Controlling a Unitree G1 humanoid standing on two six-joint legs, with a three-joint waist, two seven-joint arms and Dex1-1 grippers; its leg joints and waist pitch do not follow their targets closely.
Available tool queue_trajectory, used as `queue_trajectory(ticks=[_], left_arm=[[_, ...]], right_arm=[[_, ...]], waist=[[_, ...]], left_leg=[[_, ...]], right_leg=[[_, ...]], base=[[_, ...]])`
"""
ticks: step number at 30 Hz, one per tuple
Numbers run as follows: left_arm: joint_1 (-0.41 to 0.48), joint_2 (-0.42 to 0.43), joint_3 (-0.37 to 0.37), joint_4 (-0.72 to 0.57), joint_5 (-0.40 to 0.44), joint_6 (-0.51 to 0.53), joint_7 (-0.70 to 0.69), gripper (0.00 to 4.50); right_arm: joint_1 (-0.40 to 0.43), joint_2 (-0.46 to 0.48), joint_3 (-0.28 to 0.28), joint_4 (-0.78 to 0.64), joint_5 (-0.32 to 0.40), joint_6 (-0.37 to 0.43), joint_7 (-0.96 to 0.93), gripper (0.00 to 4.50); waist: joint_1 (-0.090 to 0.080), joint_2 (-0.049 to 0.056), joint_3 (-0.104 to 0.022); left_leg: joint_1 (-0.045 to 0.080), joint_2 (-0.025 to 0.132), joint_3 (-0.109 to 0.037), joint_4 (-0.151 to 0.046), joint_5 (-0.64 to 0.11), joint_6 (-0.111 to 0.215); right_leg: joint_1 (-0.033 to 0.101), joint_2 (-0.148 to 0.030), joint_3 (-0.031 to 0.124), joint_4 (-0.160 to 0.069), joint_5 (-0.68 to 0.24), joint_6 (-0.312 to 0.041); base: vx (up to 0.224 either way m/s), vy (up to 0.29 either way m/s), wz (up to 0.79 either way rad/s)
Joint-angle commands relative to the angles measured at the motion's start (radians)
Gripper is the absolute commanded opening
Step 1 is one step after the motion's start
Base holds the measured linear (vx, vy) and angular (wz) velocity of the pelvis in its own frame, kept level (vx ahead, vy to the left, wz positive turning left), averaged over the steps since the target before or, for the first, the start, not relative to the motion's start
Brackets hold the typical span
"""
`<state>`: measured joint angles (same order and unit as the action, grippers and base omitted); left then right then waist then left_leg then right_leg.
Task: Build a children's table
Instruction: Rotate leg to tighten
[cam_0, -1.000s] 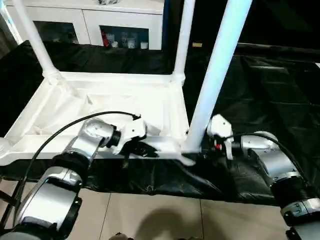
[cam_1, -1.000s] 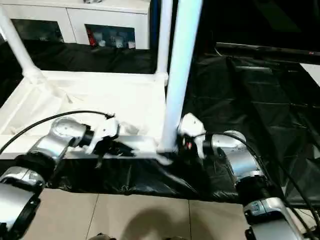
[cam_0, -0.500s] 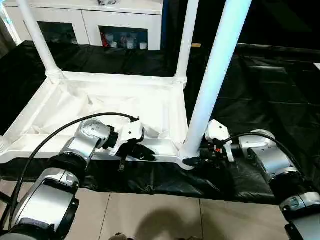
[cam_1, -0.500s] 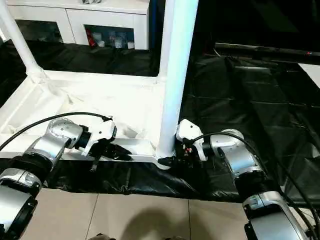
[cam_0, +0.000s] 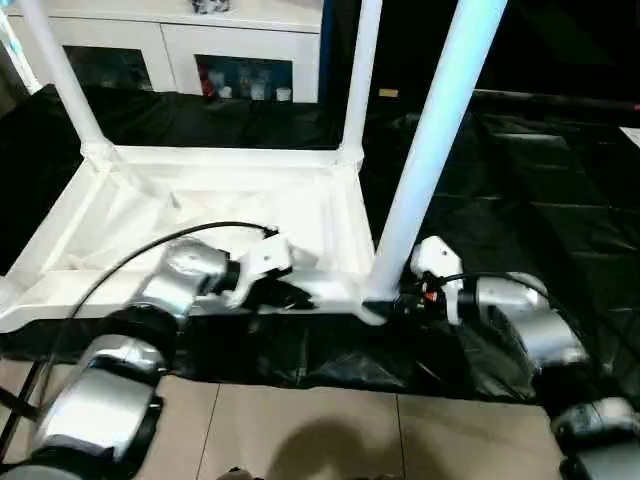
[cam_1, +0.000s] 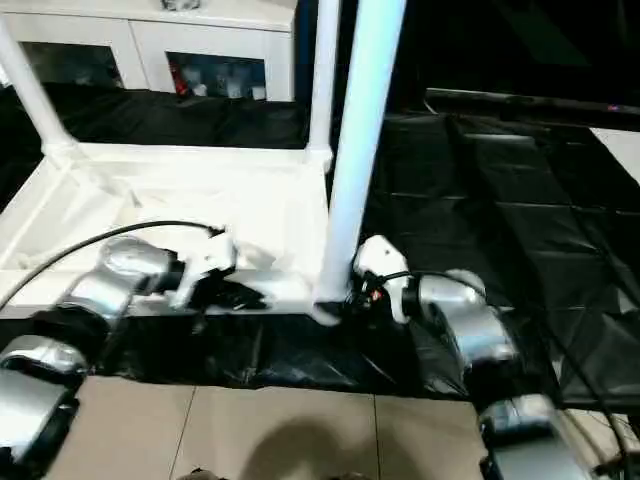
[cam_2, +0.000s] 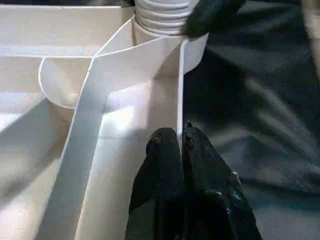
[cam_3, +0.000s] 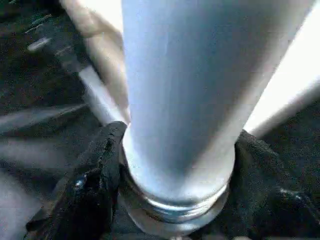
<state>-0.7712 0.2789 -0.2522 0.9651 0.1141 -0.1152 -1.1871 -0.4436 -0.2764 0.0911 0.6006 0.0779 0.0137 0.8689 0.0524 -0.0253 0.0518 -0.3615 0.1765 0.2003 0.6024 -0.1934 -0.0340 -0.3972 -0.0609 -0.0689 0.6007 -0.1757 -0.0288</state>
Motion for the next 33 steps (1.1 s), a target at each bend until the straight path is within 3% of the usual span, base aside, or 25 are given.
queue_trajectory(ticks=[1,2,5,6,7,8,9,10,13,16,21,24,27,29,33], left_arm=[[-0.003,-0.094,-0.033,0.024,0.018,0.033,0.104,0.0],[-0.004,-0.137,-0.038,0.027,0.023,0.042,0.149,0.0],[-0.005,-0.184,-0.045,0.026,0.029,0.048,0.196,0.0],[-0.005,-0.184,-0.045,0.026,0.029,0.048,0.196,0.0],[-0.007,-0.195,-0.049,0.03,0.031,0.044,0.2,0.0],[-0.007,-0.195,-0.049,0.03,0.031,0.044,0.2,0.0],[-0.006,-0.193,-0.053,0.03,0.035,0.034,0.195,0.0],[-0.004,-0.181,-0.053,0.032,0.042,0.021,0.184,0.0],[0.003,-0.151,-0.047,0.022,0.037,-0.004,0.135,0.0],[0.014,-0.114,-0.046,0.006,0.026,-0.042,0.067,0.0],[0.045,-0.024,-0.029,-0.053,-0.043,-0.066,-0.147,0.0],[0.051,0.017,-0.037,-0.069,-0.047,-0.072,-0.211,0.0],[0.048,0.048,-0.037,-0.072,-0.046,-0.084,-0.263,0.0],[0.039,0.058,-0.034,-0.063,-0.046,-0.094,-0.289,0.0],[0.035,0.066,-0.037,-0.061,-0.046,-0.093,-0.313,0.0]], right_arm=[[0.007,0.084,0.032,-0.029,-0.009,0.029,-0.112,2.72],[0.003,0.139,0.035,-0.007,-0.036,0.03,-0.214,2.72],[-0.024,0.214,0.025,0.027,-0.048,0.028,-0.325,2.72],[-0.024,0.214,0.025,0.027,-0.048,0.028,-0.325,2.72],[-0.038,0.237,0.031,0.026,-0.05,0.009,-0.334,2.72],[-0.038,0.237,0.031,0.026,-0.05,0.009,-0.334,3.27],[-0.04,0.239,0.037,0.02,-0.05,-0.003,-0.322,3.27],[-0.034,0.233,0.034,-0.011,-0.029,0.008,-0.268,3.41],[-0.018,0.185,0.038,-0.049,-0.013,0.02,-0.18,3.67],[-0.008,0.119,0.049,-0.062,-0.017,0.01,-0.102,3.87],[-0.037,-0.011,0.042,-0.03,0.011,-0.015,0.097,3.87],[-0.05,-0.056,0.063,-0.03,0.017,-0.014,0.205,3.87],[-0.06,-0.087,0.094,-0.038,0.015,0.002,0.324,3.87],[-0.068,-0.1,0.121,-0.036,0.006,0.002,0.381,3.71],[-0.082,-0.1,0.133,-0.02,0.005,-0.012,0.395,3.41]], waist=[[-0.005,-0.002,-0.055],[-0.015,0.001,-0.053],[-0.023,0.0,-0.05],[-0.03,0.004,-0.046],[-0.033,0.003,-0.046],[-0.033,0.003,-0.046],[-0.034,0.005,-0.048],[-0.034,0.009,-0.052],[-0.031,0.003,-0.054],[-0.023,0.0,-0.057],[-0.012,0.0,-0.062],[-0.006,0.001,-0.07],[0.002,-0.004,-0.074],[0.006,-0.003,-0.067],[0.01,-0.004,-0.061]], left_leg=[[0.02,0.064,-0.037,-0.077,-0.249,0.014],[0.023,0.063,-0.038,-0.081,-0.282,-0.001],[0.028,0.059,-0.04,-0.081,-0.326,-0.003],[0.035,0.057,-0.042,-0.079,-0.362,-0.005],[0.038,0.055,-0.047,-0.078,-0.393,-0.003],[0.038,0.055,-0.047,-0.078,-0.393,-0.003],[0.037,0.057,-0.05,-0.082,-0.391,-0.001],[0.031,0.061,-0.051,-0.09,-0.37,0.005],[0.027,0.062,-0.046,-0.09,-0.345,0.015],[0.023,0.062,-0.037,-0.085,-0.278,0.046],[0.02,0.067,-0.027,-0.079,-0.212,0.071],[0.01,0.07,-0.025,-0.073,-0.131,0.097],[0.007,0.068,-0.021,-0.067,-0.1,0.116],[0.006,0.07,-0.021,-0.067,-0.123,0.119],[0.014,0.073,-0.024,-0.074,-0.19,0.063]], right_leg=[[0.035,-0.099,0.052,-0.095,-0.431,-0.166],[0.03,-0.097,0.052,-0.101,-0.451,-0.161],[0.028,-0.099,0.048,-0.111,-0.506,-0.147],[0.021,-0.101,0.048,-0.12,-0.56,-0.135],[0.023,-0.102,0.042,-0.13,-0.629,-0.105],[0.023,-0.102,0.042,-0.13,-0.629,-0.105],[0.026,-0.102,0.041,-0.131,-0.619,-0.099],[0.033,-0.101,0.043,-0.126,-0.55,-0.11],[0.037,-0.1,0.05,-0.116,-0.457,-0.141],[0.041,-0.104,0.057,-0.104,-0.359,-0.181],[0.049,-0.101,0.056,-0.09,-0.28,-0.217],[0.054,-0.096,0.053,-0.066,-0.136,-0.252],[0.053,-0.096,0.054,-0.057,-0.077,-0.267],[0.046,-0.096,0.052,-0.061,-0.114,-0.261],[0.039,-0.097,0.054,-0.077,-0.281,-0.219]], base=[[0.0,0.0,0.0],[0.0,0.0,0.0],[0.0,0.0,0.0],[0.0,0.0,0.0],[0.0,0.0,0.0],[0.0,0.0,0.0],[0.0,0.0,0.0],[0.0,0.0,0.0],[0.0,0.0,0.0],[0.0,0.0,0.0],[0.0,0.0,0.0],[0.0,0.0,0.0],[0.0,0.0,0.0],[0.0,0.0,0.0],[0.0,0.0,0.0]])
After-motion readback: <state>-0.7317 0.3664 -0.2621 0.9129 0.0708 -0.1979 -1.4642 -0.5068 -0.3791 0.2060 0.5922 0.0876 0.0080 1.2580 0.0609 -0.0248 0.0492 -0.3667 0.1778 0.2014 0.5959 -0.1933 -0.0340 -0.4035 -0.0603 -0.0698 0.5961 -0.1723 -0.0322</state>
